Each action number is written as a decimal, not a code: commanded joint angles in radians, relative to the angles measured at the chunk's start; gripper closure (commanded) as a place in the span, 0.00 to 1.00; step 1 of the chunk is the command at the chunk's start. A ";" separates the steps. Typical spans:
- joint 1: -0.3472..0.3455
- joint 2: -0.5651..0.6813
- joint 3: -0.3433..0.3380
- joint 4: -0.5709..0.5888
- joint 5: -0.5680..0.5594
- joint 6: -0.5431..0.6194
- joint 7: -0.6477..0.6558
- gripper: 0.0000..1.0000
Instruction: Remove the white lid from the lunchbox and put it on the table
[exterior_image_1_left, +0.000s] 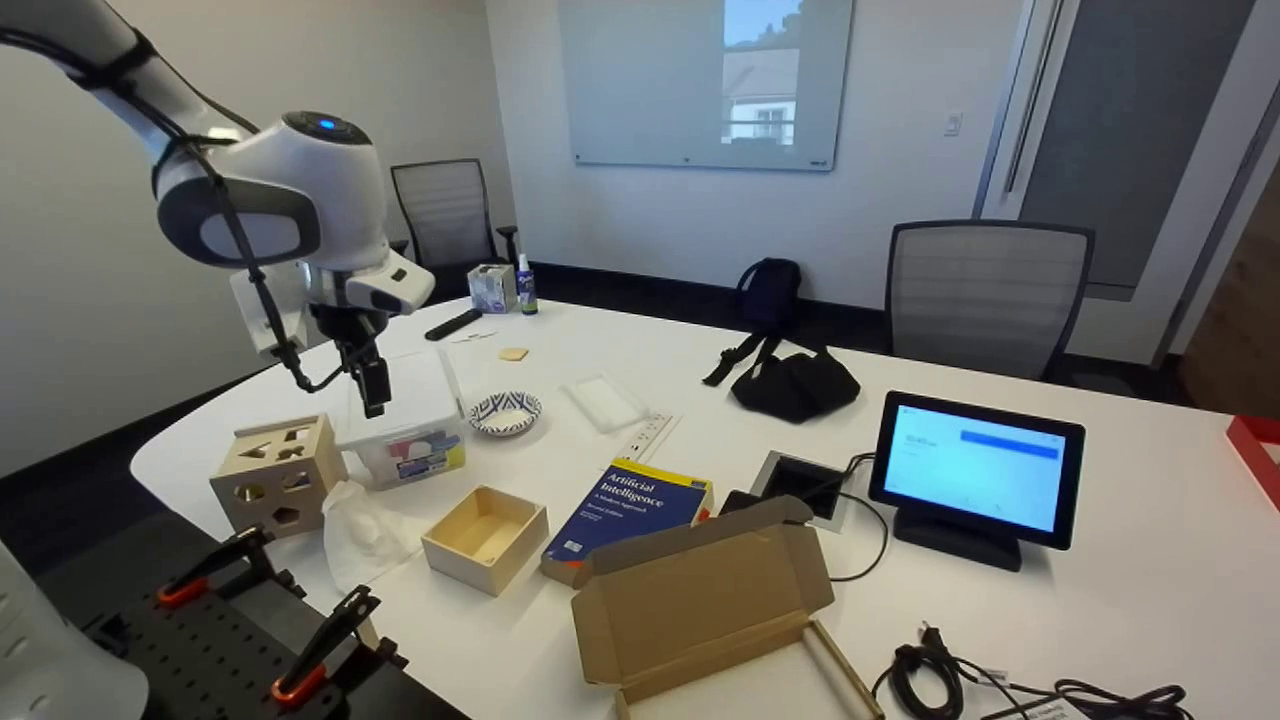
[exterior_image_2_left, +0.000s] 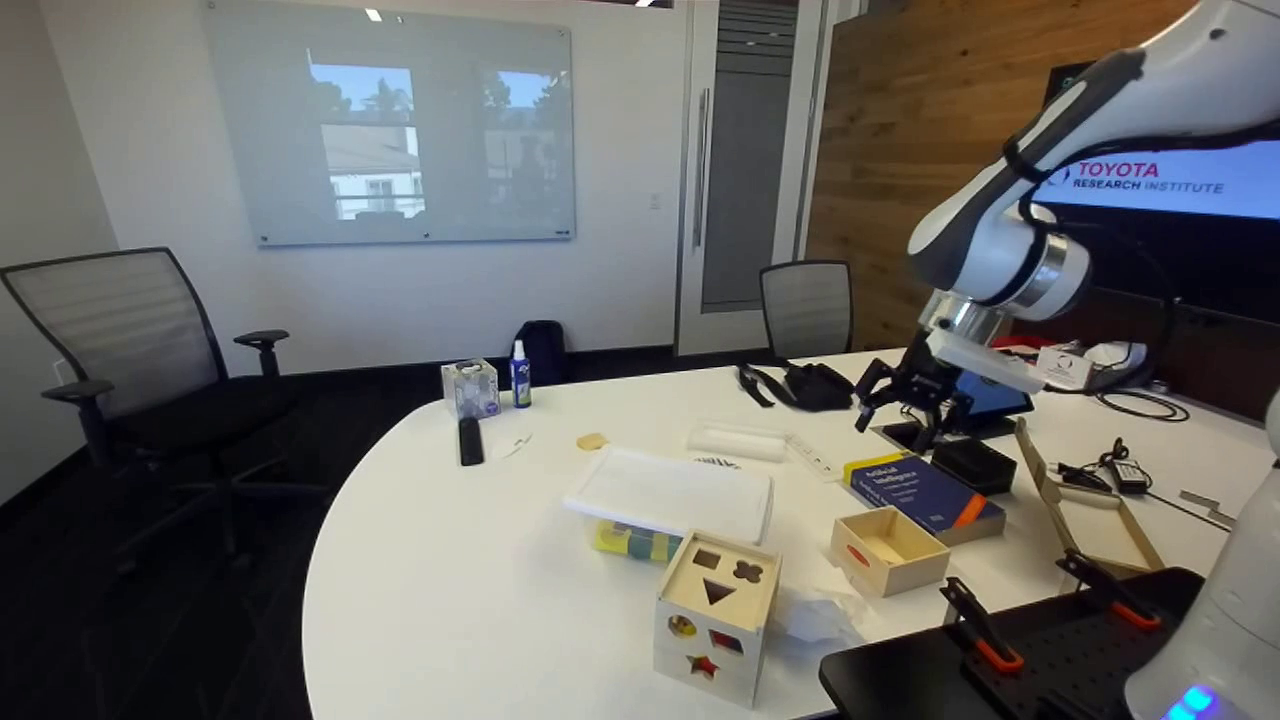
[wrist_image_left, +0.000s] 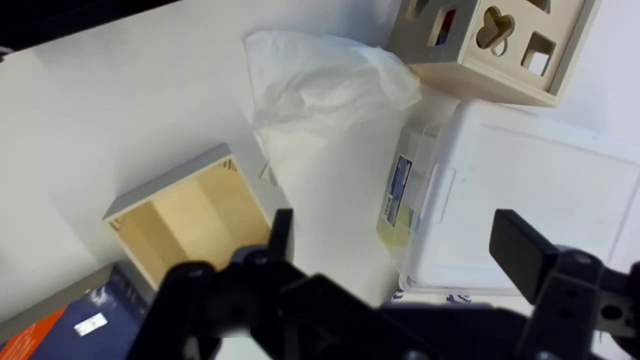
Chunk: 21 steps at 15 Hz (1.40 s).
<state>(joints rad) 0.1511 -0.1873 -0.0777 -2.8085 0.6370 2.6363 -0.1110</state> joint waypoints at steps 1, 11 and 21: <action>0.107 0.142 0.048 0.024 0.235 0.122 -0.099 0.00; 0.138 0.506 0.131 0.284 0.580 0.278 -0.322 0.00; 0.140 0.744 0.174 0.510 0.621 0.330 -0.347 0.00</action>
<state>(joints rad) 0.2921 0.5119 0.0747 -2.3552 1.2201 2.9290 -0.4324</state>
